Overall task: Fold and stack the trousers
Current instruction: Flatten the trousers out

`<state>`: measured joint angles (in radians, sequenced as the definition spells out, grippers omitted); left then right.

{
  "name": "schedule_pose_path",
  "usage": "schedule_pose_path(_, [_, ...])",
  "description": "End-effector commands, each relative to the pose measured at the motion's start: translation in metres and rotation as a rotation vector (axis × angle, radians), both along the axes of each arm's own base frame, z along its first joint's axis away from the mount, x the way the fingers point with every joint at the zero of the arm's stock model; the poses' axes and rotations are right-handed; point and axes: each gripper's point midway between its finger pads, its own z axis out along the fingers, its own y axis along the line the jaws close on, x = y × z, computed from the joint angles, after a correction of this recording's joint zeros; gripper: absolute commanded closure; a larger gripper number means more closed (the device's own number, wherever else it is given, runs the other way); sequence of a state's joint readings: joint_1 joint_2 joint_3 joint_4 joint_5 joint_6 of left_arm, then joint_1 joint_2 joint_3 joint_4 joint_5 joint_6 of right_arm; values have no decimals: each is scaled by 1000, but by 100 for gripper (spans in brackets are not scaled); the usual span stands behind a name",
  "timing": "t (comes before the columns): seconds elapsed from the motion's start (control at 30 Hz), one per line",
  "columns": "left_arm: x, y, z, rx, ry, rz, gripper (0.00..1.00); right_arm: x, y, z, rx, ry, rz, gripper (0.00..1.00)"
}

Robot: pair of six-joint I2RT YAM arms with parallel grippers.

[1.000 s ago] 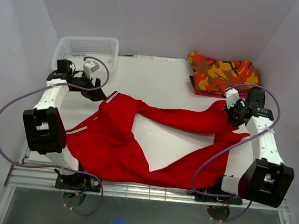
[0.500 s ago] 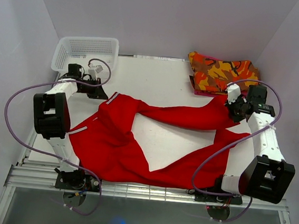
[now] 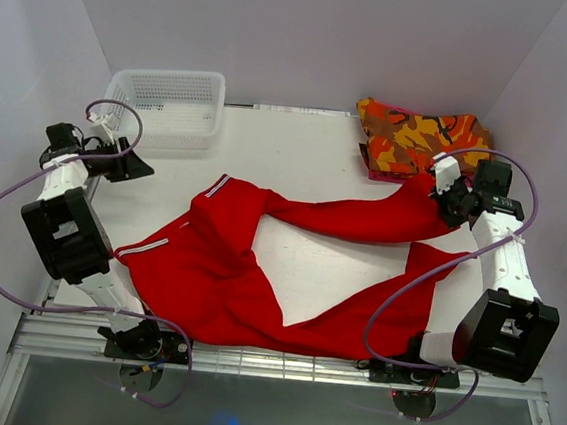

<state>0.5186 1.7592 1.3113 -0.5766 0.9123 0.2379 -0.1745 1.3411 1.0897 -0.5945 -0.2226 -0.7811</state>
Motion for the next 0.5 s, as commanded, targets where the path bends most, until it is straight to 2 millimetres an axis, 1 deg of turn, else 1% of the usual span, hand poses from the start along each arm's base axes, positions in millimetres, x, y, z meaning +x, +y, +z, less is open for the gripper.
schedule_pose_path(0.0, [-10, -56, 39, -141, -77, -176, 39, 10, 6, 8, 20, -51, 49, 92])
schedule_pose_path(0.03, [-9, -64, 38, -131, -85, -198, 36, 9, 8, 8, 30, -46, 52, 92])
schedule_pose_path(0.07, [-11, -76, 31, -129, -75, -221, 34, 8, 9, 7, 37, -44, 57, 92])
schedule_pose_path(0.1, [-11, -95, 26, -115, -68, -262, 34, 7, 11, 8, 42, -44, 65, 92])
schedule_pose_path(0.13, [-5, -103, 26, -110, -83, -261, 33, 6, 14, 8, 55, -45, 76, 92])
schedule_pose_path(0.17, [-7, -120, 18, -119, -63, -286, 31, 6, 16, 9, 62, -48, 81, 92])
schedule_pose_path(0.2, [-3, -125, 11, -111, -47, -274, 31, 6, 17, 12, 67, -56, 85, 92])
schedule_pose_path(0.23, [5, -131, 9, -118, -47, -261, 30, 5, 19, 14, 75, -63, 94, 92])
schedule_pose_path(0.27, [9, -136, -5, -131, -11, -259, 30, 5, 20, 16, 76, -68, 97, 92])
schedule_pose_path(0.3, [15, -145, -10, -120, 3, -261, 30, 5, 21, 20, 76, -81, 101, 92])
schedule_pose_path(0.37, [28, -154, -19, -128, 24, -246, 30, 4, 23, 21, 81, -87, 109, 92])
schedule_pose_path(0.4, [31, -165, -29, -127, 42, -265, 30, 4, 24, 23, 83, -94, 113, 92])
schedule_pose_path(0.43, [36, -170, -32, -118, 32, -270, 29, 4, 25, 24, 87, -96, 117, 92])
schedule_pose_path(0.47, [37, -175, -35, -126, 39, -282, 29, 4, 26, 25, 90, -97, 120, 92])
